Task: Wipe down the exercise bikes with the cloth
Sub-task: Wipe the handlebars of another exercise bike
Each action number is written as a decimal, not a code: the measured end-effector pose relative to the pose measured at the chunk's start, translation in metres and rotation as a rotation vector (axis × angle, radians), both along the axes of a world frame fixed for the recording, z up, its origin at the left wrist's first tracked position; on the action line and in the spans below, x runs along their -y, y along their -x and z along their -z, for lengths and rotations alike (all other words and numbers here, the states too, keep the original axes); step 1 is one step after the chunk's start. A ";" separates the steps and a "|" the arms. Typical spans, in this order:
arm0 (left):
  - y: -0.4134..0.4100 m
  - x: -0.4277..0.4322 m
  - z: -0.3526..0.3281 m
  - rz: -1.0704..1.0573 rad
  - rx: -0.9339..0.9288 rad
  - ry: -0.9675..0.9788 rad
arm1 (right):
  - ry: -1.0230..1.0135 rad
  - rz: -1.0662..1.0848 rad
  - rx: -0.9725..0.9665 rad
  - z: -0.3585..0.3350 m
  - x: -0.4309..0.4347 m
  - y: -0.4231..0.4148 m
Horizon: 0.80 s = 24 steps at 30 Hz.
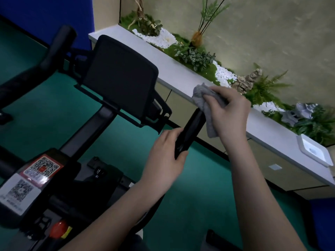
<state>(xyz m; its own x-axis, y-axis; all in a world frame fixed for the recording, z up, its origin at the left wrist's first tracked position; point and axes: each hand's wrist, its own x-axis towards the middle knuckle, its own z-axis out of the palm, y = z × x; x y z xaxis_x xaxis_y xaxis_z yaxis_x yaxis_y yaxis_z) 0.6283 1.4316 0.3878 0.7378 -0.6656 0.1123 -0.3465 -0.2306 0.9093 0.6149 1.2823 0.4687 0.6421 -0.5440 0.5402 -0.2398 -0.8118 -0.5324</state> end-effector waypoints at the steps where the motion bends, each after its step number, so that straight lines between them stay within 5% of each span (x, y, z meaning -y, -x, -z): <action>1: 0.000 0.000 0.000 -0.005 -0.008 0.005 | -0.068 0.010 -0.009 -0.002 0.007 -0.004; 6: 0.002 0.002 -0.001 -0.038 -0.041 0.015 | -0.700 -0.158 0.041 0.011 0.027 0.006; 10: 0.002 0.004 0.001 -0.055 -0.050 0.033 | -0.649 -0.202 0.161 0.020 0.020 0.033; 16: 0.001 0.004 0.003 -0.060 -0.053 0.034 | -0.477 -0.330 0.067 0.009 0.024 -0.002; 24: 0.002 0.004 0.004 -0.074 -0.069 0.044 | -1.172 -0.136 0.250 0.050 0.027 0.004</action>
